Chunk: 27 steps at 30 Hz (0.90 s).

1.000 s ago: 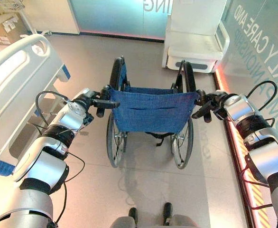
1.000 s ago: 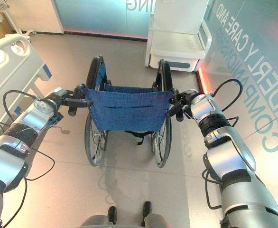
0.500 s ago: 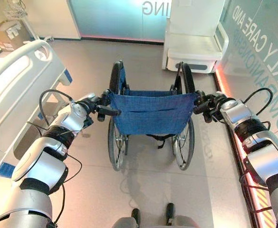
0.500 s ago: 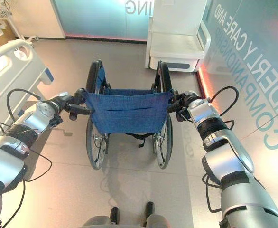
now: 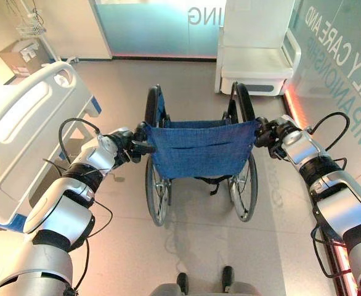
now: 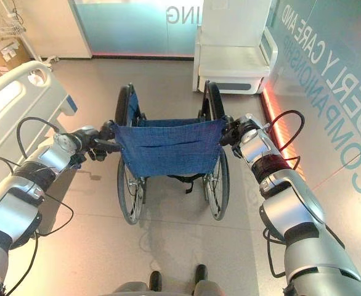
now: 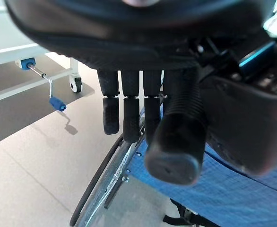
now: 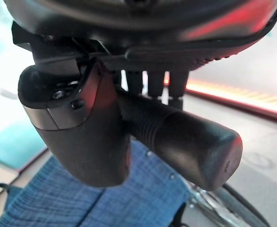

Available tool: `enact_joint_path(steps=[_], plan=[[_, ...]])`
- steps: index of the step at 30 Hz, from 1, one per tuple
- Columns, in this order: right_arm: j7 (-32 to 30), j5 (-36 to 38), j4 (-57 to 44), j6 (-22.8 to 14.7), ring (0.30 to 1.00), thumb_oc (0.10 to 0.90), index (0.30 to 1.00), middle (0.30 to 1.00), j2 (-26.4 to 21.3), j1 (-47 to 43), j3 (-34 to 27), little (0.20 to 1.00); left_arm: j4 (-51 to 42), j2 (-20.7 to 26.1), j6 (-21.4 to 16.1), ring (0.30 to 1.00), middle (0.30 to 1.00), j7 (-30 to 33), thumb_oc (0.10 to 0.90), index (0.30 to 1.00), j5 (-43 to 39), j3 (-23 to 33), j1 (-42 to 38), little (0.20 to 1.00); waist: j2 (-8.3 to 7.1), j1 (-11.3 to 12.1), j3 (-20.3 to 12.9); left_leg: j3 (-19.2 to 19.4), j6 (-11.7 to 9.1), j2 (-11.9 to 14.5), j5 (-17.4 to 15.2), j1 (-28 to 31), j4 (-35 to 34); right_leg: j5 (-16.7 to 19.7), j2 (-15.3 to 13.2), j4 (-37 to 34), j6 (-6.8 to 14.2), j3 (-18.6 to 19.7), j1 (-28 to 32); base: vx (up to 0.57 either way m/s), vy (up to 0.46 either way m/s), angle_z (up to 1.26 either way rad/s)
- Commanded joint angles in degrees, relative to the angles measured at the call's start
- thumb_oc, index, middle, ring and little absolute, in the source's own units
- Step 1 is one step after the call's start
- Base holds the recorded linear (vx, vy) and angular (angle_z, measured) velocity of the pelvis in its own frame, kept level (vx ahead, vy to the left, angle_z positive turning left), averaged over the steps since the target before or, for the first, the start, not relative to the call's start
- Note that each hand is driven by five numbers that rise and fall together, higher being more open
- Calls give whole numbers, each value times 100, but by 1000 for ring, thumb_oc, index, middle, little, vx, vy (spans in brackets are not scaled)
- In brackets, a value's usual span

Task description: Push the wheelchair next to the bed

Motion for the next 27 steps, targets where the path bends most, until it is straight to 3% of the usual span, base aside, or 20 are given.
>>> enact_joint_path(steps=[1, 8, 13, 19, 27], plan=[[860, -537, -17, -521, 300, 400, 300, 300, -305, -548, 609, 300, 411, -12, -584, 300, 300, 1043, 400, 300, 162, -228, -403, 300, -116, -32, 368, -61, -21, -91, -398, -259, 217, -638, 39, 445, -59, -55, 91, 0, 0, 0], [625, -631, -160, -651, 300, 400, 300, 300, -406, -591, 600, 300, 136, 23, -987, 300, 300, 1659, 400, 300, -111, -76, -364, 300, -142, -6, 456, -81, -22, -87, -408, -295, 232, -643, 39, 492, -60, -60, 39, 0, 0, 0], [524, -447, -394, -737, 300, 400, 300, 300, -548, -483, 494, 300, -173, 108, -1196, 300, 300, 1746, 400, 300, -460, 81, -225, 300, -149, 6, 509, -86, -10, -93, -415, -307, 233, -634, 34, 518, -52, -48, 5, 0, 6, 0], [-241, -342, -604, -976, 300, 400, 300, 300, -667, -329, 284, 300, -561, 86, -1486, 300, 300, 1879, 400, 300, -1297, 421, 117, 300, -146, 48, 629, -49, 59, -114, -506, -435, 422, -669, -32, 661, -58, -48, -125, -11, 85, 1], [-725, -621, -510, -1081, 300, 400, 300, 300, -579, -275, 219, 300, -674, -91, -1542, 300, 300, 1949, 400, 300, -1406, 489, 198, 300, -85, 124, 774, -34, 203, -139, -636, -623, 715, -897, -159, 1250, -79, -95, -345, -20, 138, -2]])
